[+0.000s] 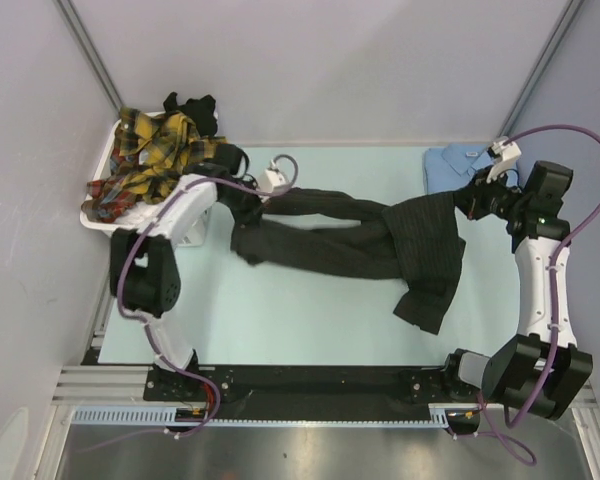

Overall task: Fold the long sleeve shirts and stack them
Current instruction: Flatten the shirt out

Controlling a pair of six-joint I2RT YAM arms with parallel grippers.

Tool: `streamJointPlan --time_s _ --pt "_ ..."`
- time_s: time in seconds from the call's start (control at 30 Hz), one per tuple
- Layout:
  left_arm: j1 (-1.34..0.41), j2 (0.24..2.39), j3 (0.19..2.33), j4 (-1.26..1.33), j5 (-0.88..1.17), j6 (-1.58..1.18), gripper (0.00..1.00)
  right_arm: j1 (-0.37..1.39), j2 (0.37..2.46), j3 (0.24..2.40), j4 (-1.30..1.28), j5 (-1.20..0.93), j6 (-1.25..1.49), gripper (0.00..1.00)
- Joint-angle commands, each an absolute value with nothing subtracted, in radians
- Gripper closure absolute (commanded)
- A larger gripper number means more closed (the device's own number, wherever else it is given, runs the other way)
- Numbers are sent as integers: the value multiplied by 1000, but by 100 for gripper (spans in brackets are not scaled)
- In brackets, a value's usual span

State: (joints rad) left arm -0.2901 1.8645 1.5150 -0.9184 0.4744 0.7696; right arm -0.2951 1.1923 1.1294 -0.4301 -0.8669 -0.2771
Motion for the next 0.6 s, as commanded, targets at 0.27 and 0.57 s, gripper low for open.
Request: streamJointPlan --time_s 0.27,0.57 --pt "-411 1218 835 -833 394 985 32 -376 1106 1169 -768 -914 -625 100" --pt "-376 836 829 -365 396 472 1 -374 1022 1078 -922 -867 -822 100"
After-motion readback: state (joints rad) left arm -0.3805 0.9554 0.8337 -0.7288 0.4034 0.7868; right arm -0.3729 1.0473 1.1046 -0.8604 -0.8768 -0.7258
